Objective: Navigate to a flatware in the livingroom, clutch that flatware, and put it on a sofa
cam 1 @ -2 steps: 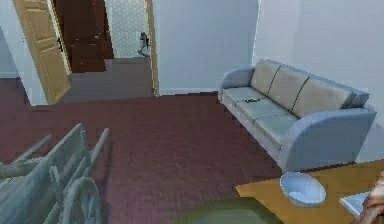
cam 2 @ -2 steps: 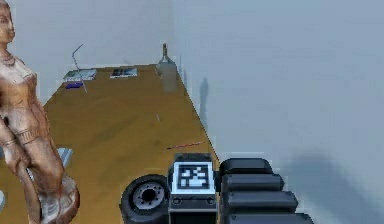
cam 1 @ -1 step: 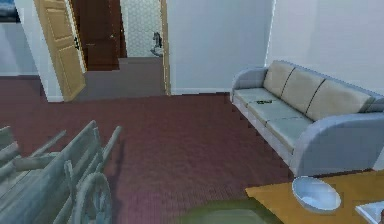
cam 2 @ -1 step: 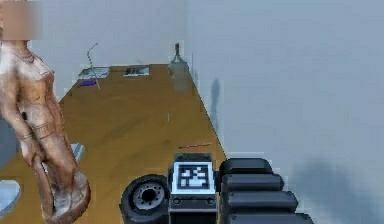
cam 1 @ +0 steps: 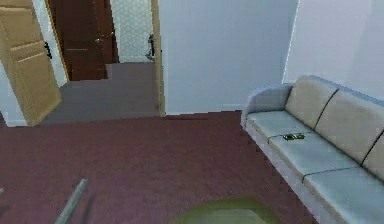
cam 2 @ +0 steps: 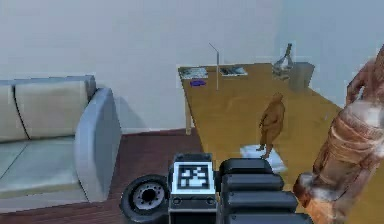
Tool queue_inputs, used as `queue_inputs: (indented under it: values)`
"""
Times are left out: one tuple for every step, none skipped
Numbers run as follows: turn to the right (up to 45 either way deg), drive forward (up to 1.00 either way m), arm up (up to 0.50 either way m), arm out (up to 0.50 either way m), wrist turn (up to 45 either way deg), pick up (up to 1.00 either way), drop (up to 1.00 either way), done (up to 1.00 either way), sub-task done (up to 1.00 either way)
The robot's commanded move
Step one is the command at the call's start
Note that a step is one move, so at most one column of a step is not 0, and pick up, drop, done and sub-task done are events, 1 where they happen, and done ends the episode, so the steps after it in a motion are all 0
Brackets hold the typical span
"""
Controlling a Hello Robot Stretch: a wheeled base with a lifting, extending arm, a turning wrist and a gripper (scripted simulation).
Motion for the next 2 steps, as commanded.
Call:
queue_inputs:
  values:
    - [21.0,0.00,0.00,0.00,0.0,0.00,0.00,0.00,0.00]
    - [0.0,1.00,0.00,0.00,0.0,0.00,0.00,0.00,0.00]
